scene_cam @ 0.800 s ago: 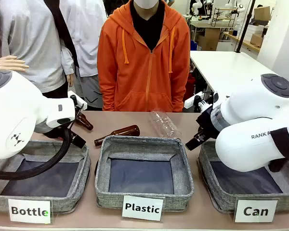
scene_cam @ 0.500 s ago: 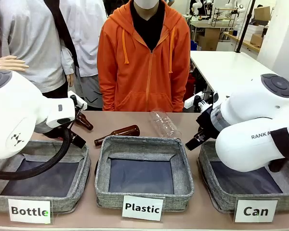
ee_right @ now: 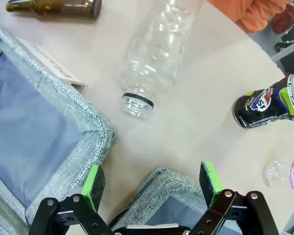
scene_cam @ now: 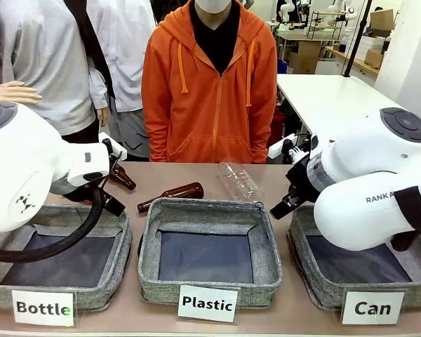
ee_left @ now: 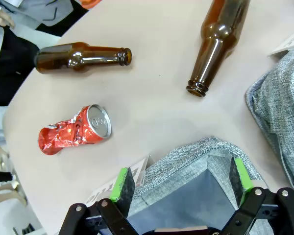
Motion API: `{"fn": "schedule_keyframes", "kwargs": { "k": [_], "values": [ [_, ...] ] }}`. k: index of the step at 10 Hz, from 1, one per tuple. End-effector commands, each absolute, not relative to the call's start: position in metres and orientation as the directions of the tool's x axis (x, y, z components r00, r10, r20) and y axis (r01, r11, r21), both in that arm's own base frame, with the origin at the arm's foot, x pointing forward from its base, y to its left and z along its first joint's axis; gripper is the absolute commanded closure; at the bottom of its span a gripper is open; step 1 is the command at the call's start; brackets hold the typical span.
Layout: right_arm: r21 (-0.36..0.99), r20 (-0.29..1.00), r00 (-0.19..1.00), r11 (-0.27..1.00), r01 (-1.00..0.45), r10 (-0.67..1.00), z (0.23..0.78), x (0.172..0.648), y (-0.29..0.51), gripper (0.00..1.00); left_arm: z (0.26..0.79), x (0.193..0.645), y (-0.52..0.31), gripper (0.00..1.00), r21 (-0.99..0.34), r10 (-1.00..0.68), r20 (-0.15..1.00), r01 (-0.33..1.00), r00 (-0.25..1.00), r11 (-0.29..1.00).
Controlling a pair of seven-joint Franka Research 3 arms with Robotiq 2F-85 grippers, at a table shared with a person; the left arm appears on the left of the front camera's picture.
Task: Sort the can waste into the basket.
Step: Pick up the can waste from the table and place it in the right Fabric basket.
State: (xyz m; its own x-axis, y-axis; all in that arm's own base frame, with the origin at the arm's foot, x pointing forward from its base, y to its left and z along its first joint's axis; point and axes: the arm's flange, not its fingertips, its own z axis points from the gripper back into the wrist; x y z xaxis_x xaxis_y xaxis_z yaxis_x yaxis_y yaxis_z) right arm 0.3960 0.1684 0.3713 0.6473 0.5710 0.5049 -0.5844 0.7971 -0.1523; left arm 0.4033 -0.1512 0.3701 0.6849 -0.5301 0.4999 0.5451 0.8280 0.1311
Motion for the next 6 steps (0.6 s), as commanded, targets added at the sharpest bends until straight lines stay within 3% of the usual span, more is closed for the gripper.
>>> {"fn": "schedule_keyframes", "kwargs": {
  "k": [1,6],
  "values": [
    [-0.152,0.505,0.647,0.797,-0.584,0.570,0.3714,0.3960,0.1683,0.00,0.3702,0.4033,-0.1512,0.00,0.131,-0.530,0.500,0.545,0.685,0.828],
    [-0.152,0.505,0.647,0.797,-0.584,0.570,0.3714,0.3960,0.1683,0.00,0.3702,0.4033,-0.1512,0.00,0.131,-0.530,0.500,0.545,0.685,0.828]
  ]
}}
